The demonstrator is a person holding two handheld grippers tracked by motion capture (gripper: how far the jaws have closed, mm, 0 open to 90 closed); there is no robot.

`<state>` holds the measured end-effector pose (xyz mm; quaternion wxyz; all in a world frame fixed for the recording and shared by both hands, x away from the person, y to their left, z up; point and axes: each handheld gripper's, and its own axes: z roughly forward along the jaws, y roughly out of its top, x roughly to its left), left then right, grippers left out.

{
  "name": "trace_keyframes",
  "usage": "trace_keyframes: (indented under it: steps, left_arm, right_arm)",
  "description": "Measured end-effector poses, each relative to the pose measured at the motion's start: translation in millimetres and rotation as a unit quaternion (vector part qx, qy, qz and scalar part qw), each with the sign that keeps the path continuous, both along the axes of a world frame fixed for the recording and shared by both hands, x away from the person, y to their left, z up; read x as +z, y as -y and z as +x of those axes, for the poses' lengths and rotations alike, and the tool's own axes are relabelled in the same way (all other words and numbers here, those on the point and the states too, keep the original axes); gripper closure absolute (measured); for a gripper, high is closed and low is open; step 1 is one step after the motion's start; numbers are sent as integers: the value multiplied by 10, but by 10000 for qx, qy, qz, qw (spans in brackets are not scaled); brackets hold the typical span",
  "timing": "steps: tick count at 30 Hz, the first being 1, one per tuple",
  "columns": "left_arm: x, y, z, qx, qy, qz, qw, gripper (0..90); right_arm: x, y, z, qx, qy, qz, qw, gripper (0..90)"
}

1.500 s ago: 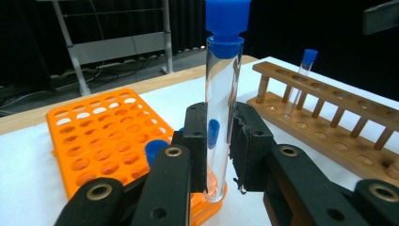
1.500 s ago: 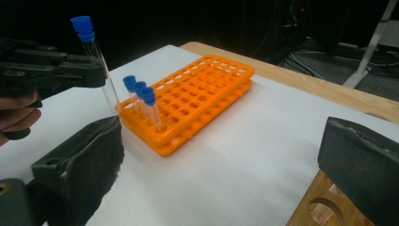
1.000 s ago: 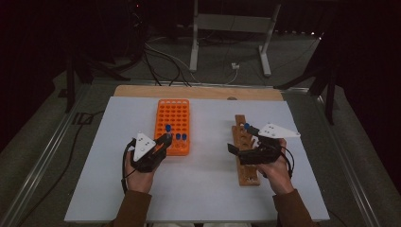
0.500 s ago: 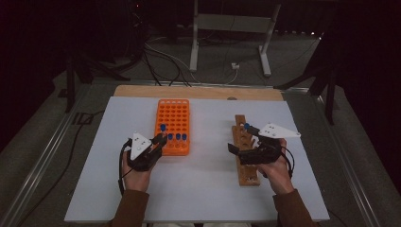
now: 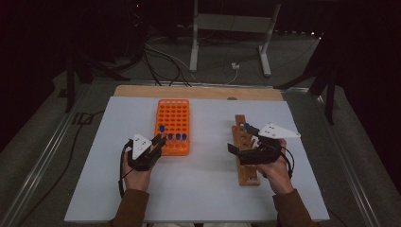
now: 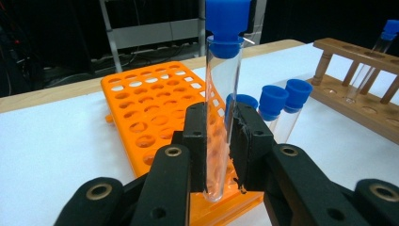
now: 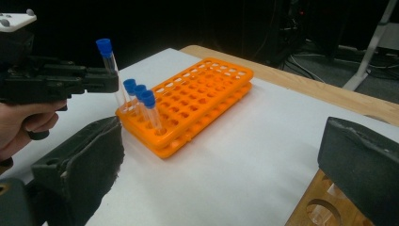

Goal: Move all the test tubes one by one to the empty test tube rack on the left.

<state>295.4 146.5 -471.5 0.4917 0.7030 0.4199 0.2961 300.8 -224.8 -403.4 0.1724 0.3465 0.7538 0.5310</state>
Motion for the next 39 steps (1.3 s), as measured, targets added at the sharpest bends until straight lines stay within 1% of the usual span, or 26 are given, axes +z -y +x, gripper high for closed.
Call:
trace_keyframes:
  steps: [5,7,10,17,24,31,34,37,39]
  left_arm:
    - [-26,-7,18,30,3,10,10000,781]
    - [-32,-1,25,25,23,-14,10000,781]
    - [-45,16,41,5,35,6,10000,781]
    - [-117,40,84,40,-19,36,10000,780]
    - [-199,19,112,73,-175,117,9998,780]
    - [-254,43,127,83,-393,287,9988,781]
    - [-271,43,134,38,-483,348,9982,783]
    - [-278,54,137,31,-603,457,9971,784]
    - [-300,68,145,33,-722,588,9956,785]
  right_arm:
    - [5,9,-2,-14,12,22,10000,10]
    - [6,8,-2,-14,15,20,10000,10]
    - [4,5,-1,-7,17,10,10000,10]
    - [2,-2,-4,3,15,9,10000,11]
    - [2,1,-3,11,13,13,10000,11]
    - [5,8,-5,18,19,21,10000,10]
    - [3,10,-4,19,19,20,10000,11]
    - [1,11,-3,20,14,19,10000,11]
    - [-1,8,-2,19,9,17,10000,11]
